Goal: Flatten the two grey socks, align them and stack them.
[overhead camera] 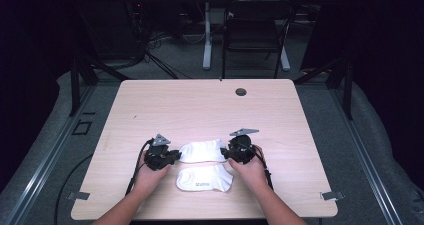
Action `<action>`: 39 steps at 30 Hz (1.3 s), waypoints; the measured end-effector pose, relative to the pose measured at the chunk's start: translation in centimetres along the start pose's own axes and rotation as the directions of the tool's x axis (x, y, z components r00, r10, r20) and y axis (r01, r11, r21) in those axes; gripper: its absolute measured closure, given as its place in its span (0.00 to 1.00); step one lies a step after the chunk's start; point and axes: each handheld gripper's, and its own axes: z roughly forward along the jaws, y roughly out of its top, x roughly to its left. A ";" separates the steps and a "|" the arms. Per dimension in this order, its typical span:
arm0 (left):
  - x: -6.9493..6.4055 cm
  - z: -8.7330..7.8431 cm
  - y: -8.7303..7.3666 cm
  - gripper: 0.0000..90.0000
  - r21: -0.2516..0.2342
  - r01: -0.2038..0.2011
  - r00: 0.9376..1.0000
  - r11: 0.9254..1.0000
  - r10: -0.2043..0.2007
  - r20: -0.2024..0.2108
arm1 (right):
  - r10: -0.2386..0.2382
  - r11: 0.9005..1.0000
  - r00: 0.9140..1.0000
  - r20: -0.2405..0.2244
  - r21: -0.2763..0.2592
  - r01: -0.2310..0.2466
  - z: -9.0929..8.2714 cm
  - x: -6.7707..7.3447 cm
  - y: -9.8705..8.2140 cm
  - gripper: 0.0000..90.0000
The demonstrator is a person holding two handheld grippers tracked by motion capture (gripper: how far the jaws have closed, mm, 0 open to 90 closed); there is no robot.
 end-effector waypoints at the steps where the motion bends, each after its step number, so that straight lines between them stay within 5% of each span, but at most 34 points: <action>1: 0.0 -0.1 0.1 0.81 -0.014 0.018 1.000 1.000 -0.018 0.010 | -0.006 1.000 1.000 -0.004 -0.001 0.006 0.2 0.0 0.0 0.66; 4: 0.2 -0.1 0.2 0.74 -0.042 0.027 1.000 0.999 -0.027 -0.005 | -0.008 1.000 1.000 0.006 0.002 0.008 0.6 -0.2 0.0 0.69; 10: 0.3 0.4 0.7 0.73 -0.025 0.034 0.999 0.999 -0.034 0.012 | 0.013 1.000 1.000 0.004 0.020 -0.013 1.1 -0.5 0.1 0.81; 17: -0.2 1.1 0.9 0.89 0.020 -0.026 1.000 0.999 0.026 -0.018 | 0.029 0.999 0.999 0.020 0.041 -0.029 1.4 -0.6 0.0 0.93; 39: 0.0 0.8 1.2 0.97 0.021 -0.009 1.000 1.000 0.009 0.000 | 0.075 0.996 0.997 -0.032 0.044 -0.073 0.9 -1.1 0.1 0.96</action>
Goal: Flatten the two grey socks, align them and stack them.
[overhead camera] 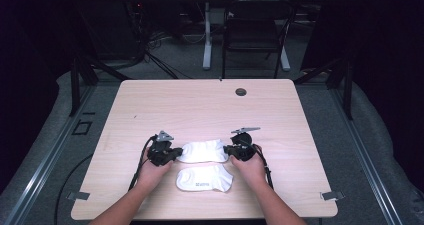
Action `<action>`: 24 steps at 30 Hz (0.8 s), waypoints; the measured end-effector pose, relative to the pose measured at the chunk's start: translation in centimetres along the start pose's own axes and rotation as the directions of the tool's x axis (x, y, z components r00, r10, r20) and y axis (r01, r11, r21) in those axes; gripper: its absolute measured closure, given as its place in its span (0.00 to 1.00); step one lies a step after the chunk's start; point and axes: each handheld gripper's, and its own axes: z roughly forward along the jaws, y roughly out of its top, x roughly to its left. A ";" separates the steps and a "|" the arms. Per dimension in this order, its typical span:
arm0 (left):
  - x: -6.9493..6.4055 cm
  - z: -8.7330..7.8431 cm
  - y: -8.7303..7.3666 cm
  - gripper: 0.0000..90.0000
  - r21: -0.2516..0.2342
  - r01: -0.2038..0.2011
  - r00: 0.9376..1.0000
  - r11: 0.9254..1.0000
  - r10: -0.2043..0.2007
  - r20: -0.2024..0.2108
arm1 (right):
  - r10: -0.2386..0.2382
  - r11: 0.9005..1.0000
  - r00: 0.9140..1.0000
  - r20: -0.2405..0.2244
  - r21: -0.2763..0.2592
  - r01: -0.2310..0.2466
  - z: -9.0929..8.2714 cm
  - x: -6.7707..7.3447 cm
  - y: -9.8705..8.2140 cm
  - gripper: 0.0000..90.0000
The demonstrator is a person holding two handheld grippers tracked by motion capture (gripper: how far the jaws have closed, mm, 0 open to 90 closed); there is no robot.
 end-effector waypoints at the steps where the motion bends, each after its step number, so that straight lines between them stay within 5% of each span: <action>1: 0.0 -0.1 0.0 0.97 -0.002 -0.002 1.000 1.000 0.002 -0.001 | 0.000 1.000 1.000 -0.002 -0.005 0.000 -0.1 0.1 0.0 0.96; 24: -1.2 -4.3 1.0 0.97 -0.061 -0.015 0.999 0.998 0.017 0.040 | -0.045 0.997 0.996 -0.071 -0.063 0.041 -3.6 1.8 0.7 0.96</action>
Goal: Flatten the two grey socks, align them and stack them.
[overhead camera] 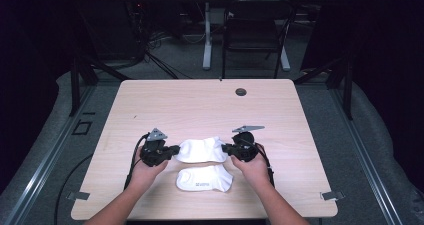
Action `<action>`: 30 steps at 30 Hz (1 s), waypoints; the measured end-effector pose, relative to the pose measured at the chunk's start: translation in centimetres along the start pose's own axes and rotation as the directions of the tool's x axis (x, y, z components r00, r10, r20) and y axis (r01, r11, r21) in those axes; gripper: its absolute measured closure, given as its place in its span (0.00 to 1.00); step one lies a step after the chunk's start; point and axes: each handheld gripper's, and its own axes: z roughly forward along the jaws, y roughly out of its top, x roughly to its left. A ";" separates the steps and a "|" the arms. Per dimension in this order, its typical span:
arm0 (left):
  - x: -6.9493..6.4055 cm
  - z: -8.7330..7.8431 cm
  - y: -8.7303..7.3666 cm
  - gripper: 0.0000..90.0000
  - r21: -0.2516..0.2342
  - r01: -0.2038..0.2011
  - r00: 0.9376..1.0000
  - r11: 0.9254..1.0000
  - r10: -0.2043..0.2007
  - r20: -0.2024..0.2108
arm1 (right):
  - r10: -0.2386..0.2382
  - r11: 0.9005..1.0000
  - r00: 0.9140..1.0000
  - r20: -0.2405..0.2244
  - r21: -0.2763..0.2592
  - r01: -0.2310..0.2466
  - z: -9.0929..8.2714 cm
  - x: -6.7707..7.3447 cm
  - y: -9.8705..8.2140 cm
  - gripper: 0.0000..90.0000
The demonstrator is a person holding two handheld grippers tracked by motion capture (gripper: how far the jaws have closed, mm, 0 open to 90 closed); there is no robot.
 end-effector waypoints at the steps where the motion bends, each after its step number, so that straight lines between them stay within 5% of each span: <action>1: -0.2 -0.2 0.0 0.97 -0.004 -0.002 1.000 1.000 0.002 0.005 | 0.000 1.000 1.000 -0.002 0.000 0.000 -0.2 0.1 0.0 0.96; 13: -1.4 -2.1 -1.6 0.97 -0.016 -0.008 0.999 1.000 0.009 0.050 | -0.029 1.000 0.998 -0.058 0.004 0.029 -2.4 1.7 -1.5 0.96; 30: -2.9 -3.2 -3.8 0.97 -0.015 0.004 0.996 1.000 -0.003 0.088 | -0.022 1.000 0.997 -0.073 0.019 0.024 -3.6 2.3 -4.2 0.96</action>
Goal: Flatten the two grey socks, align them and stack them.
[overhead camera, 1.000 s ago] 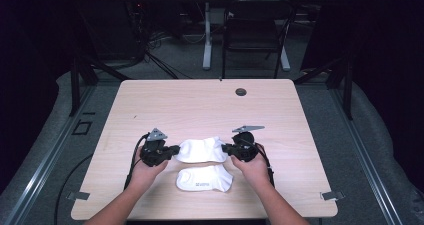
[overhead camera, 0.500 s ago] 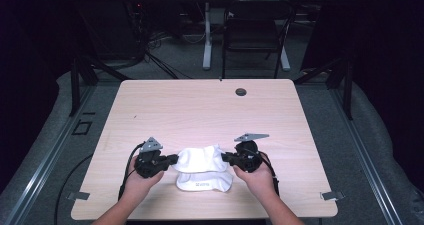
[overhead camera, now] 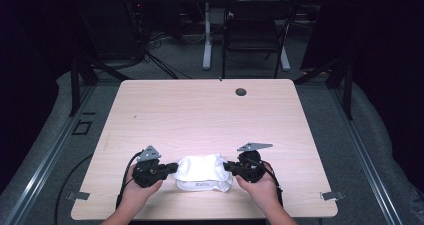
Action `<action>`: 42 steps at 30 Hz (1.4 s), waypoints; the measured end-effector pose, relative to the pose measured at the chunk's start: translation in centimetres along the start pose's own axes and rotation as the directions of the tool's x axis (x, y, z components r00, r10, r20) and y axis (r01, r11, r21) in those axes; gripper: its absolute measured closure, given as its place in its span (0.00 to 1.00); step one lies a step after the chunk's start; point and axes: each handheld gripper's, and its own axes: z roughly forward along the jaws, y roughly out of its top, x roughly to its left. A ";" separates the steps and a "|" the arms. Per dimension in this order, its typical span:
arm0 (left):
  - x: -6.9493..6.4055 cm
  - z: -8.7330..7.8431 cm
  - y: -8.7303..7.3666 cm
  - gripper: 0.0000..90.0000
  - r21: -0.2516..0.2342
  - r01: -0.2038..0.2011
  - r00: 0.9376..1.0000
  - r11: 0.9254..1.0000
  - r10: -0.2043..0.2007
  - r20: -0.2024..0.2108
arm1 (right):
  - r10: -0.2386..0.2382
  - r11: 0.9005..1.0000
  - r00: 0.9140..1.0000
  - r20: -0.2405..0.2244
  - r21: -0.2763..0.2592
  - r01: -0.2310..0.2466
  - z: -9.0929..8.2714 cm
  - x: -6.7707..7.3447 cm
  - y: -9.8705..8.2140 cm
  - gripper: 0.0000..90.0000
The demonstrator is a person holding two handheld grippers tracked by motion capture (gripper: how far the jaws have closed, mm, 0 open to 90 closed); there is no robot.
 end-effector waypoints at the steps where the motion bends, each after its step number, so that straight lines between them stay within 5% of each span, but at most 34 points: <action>1: 0.0 0.0 -0.2 0.97 -0.006 0.003 1.000 1.000 -0.003 0.001 | -0.001 1.000 1.000 0.001 0.009 0.001 0.0 0.0 -0.2 0.96; 21: -1.2 1.4 -1.8 0.97 0.018 -0.021 1.000 1.000 0.021 0.018 | -0.003 1.000 1.000 0.021 0.025 0.003 0.0 0.0 -2.1 0.96; 42: -0.6 2.7 -2.4 0.97 0.052 -0.019 1.000 0.998 0.020 -0.004 | 0.009 0.998 1.000 0.030 0.064 -0.011 0.9 -0.7 -2.7 0.95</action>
